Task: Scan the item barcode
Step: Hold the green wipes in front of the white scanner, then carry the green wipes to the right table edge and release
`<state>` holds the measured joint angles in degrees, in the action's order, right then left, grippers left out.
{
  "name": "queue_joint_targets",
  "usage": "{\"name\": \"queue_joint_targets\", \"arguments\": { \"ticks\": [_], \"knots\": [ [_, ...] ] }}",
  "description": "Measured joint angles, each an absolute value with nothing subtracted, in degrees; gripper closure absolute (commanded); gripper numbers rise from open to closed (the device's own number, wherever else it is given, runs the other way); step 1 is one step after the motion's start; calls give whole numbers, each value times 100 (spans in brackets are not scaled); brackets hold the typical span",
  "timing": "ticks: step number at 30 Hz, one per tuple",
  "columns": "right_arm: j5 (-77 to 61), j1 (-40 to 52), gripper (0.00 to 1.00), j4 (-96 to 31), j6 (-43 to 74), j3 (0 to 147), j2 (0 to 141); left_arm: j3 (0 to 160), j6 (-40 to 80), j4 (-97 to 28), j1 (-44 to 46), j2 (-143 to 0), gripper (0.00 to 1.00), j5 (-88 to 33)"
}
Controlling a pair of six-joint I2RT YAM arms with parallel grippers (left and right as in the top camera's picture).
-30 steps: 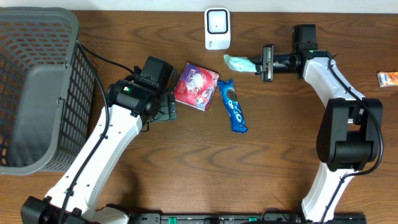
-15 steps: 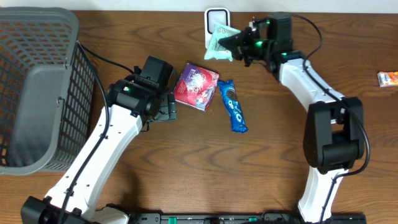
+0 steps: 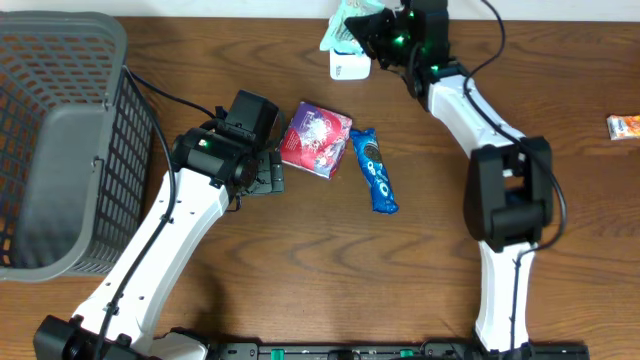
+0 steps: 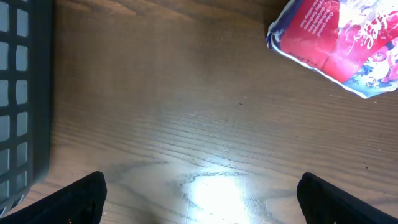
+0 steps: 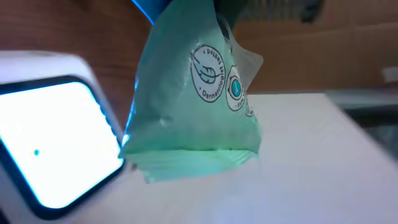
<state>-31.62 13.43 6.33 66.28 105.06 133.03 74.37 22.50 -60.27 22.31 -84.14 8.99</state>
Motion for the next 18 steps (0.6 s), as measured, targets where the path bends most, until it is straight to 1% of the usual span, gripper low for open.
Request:
{"name": "queue_joint_targets", "arguments": {
  "ticks": [5,11,14,18],
  "knots": [
    [-3168,1330,99,342,6514,10761,13804,7437,2250,-6027,2231,-8414,2,899],
    [-3258,1184,99,141,6064,10809,13858,7437,2250,-6027,2231,-8414,2,899],
    [-3371,923,99,-213,5798,10884,13815,7437,2250,-6027,2231,-8414,2,899],
    [-3420,259,99,-1177,5345,10901,13524,7437,2250,-6029,2231,-8414,2,897]
  ]
}}
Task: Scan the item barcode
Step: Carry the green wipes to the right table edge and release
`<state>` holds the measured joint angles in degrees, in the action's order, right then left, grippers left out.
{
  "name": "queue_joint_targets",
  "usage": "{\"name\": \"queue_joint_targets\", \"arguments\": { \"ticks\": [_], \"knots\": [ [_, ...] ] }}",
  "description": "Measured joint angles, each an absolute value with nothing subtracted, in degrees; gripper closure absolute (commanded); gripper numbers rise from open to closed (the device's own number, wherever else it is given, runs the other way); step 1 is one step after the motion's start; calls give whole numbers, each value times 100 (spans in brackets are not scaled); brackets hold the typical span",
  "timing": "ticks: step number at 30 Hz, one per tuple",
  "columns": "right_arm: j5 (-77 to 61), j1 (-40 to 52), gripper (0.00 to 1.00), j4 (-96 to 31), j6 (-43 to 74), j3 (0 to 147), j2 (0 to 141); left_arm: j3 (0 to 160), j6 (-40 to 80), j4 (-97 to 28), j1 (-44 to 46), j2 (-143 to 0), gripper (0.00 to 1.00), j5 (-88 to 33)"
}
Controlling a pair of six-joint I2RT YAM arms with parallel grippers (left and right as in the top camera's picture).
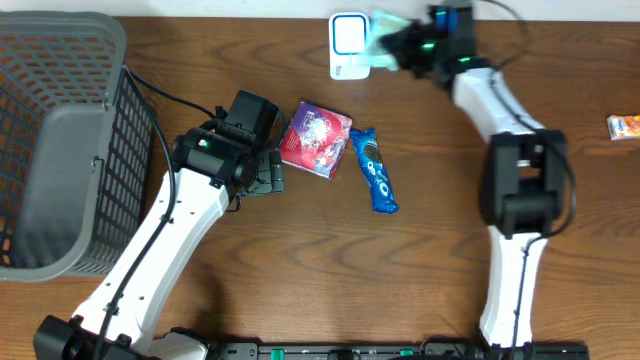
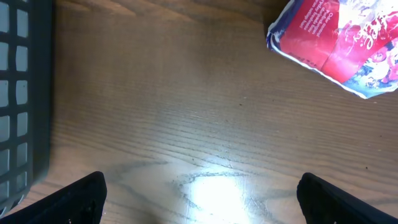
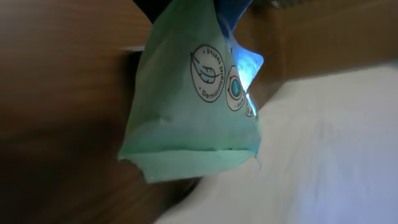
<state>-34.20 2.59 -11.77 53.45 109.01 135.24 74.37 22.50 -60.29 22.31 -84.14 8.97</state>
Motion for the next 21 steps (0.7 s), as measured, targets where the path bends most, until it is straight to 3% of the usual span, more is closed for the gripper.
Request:
{"name": "queue_joint_targets", "arguments": {
  "ticks": [12,13,16,17,21],
  "knots": [
    [-2099,-2536,98,-4477,3297,11028,12593,7437,2250,-6027,2231,-8414,2,899],
    [-1918,-2676,90,-4622,3164,11026,12604,7437,2250,-6027,2231,-8414,2,899],
    [-1262,-3037,33,-4965,2770,11026,12617,7437,2250,-6027,2231,-8414,2,899],
    [-1105,-3098,1,-5015,2694,11026,12617,7437,2252,-6027,2231,-8414,2,899],
    [-567,-3273,1,-5164,2453,11026,12617,7437,2252,-6027,2231,-8414,2,899]
  ]
}}
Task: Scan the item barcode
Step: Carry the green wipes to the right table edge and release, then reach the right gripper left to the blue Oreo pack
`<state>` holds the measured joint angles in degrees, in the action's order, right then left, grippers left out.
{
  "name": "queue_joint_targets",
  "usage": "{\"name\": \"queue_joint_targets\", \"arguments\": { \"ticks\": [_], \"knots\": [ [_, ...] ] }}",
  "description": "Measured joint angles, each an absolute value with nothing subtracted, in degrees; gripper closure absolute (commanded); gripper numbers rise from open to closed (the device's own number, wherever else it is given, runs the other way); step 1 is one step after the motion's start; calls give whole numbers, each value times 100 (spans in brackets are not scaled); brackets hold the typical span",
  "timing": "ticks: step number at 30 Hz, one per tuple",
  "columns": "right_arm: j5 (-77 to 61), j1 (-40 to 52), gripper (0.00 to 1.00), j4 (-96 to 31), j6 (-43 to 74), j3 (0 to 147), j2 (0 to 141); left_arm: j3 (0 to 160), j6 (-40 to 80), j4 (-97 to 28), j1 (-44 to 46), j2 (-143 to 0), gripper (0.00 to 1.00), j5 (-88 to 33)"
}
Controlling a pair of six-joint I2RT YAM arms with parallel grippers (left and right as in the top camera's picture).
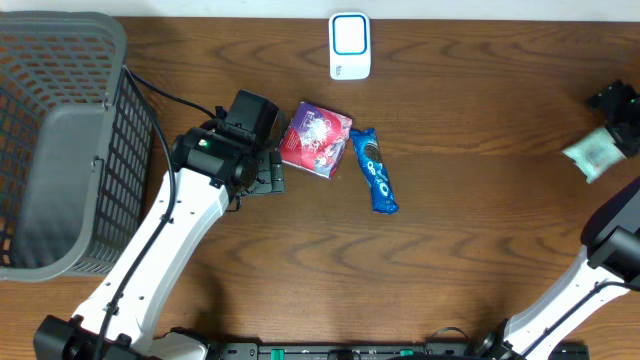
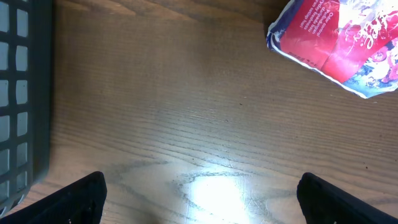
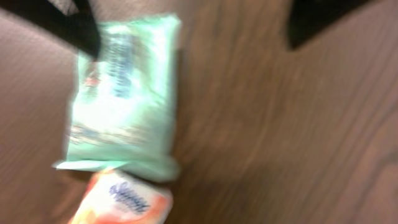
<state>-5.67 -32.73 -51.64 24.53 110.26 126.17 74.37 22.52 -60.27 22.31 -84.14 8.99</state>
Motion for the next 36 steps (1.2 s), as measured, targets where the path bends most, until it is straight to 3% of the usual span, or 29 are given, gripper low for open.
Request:
{"name": "queue_joint_targets", "arguments": {
  "ticks": [5,11,16,19,22,27,36],
  "knots": [
    [-770,-3262,1,-5199,2322,11026,12617,7437,2250,-6027,2231,-8414,2,899],
    [-2504,-3050,1,-5487,2130,11026,12617,7437,2250,-6027,2231,-8414,2,899],
    [-3750,-2600,14,-6438,1704,11026,12617,7437,2250,-6027,2231,-8414,2,899],
    [-3872,-2174,9,-7087,1214,11026,12617,7437,2250,-6027,2231,-8414,2,899],
    [-3559,-1564,16,-7540,821,10995,12617,7437,2250,-6027,2231,-8414,2,899],
    [-2609,-366,16,-7599,663,10864,12617,7437,2250,-6027,2231,-8414,2,899],
    [-279,1734,23,-7358,1437,10857,12617,7437,2252,-6027,2231,-8414,2,899]
  ]
}}
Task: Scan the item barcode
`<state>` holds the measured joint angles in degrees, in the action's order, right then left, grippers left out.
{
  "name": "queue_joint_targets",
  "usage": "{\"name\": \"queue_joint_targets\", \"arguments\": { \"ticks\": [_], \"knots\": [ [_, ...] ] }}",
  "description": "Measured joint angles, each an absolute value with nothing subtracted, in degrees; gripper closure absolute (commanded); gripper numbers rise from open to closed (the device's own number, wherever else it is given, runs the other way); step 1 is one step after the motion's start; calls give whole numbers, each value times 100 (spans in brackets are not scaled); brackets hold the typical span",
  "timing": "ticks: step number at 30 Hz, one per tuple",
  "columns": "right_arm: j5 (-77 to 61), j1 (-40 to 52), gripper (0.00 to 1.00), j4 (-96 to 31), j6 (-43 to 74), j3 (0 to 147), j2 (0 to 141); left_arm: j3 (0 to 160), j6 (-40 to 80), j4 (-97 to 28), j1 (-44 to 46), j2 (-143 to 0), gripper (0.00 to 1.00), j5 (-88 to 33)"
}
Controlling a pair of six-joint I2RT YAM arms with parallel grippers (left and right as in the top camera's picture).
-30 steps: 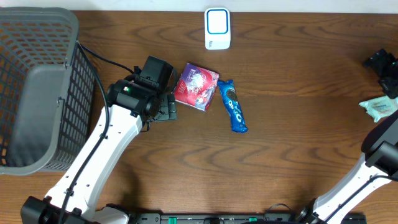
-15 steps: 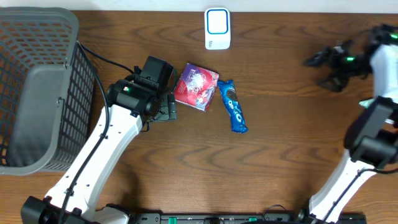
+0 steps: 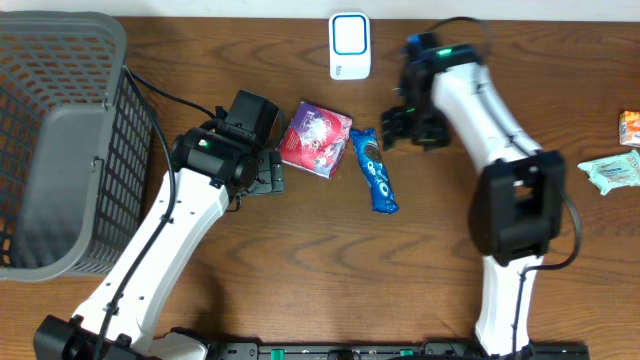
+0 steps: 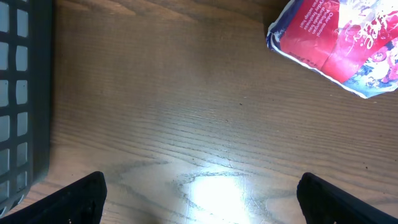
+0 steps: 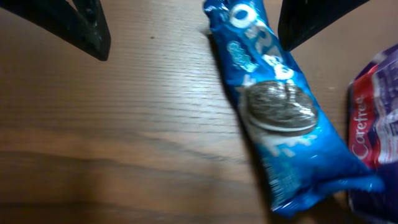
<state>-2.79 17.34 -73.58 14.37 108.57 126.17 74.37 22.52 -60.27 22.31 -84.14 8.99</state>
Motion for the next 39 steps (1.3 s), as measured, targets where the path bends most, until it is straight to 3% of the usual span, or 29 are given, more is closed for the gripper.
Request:
{"name": "queue_joint_targets", "arguments": {
  "ticks": [3,6,15,23,30,39],
  "knots": [
    [484,2329,30,-7354,1717,10857,12617,7437,2250,-6027,2231,-8414,2,899],
    [913,2781,46,-7330,1894,10855,12617,7437,2252,-6025,2231,-8414,2,899],
    [1396,3354,44,-6549,2150,10245,12617,7437,2250,-6027,2231,-8414,2,899],
    [1708,3463,48,-5830,2386,9336,12617,7437,2250,-6027,2231,-8414,2,899],
    [1931,3385,96,-5778,2571,9174,12582,7437,2250,-6027,2231,-8414,2,899],
    [622,2801,99,-6525,2399,9734,12584,7437,2250,-6025,2231,-8414,2,899]
  ]
}}
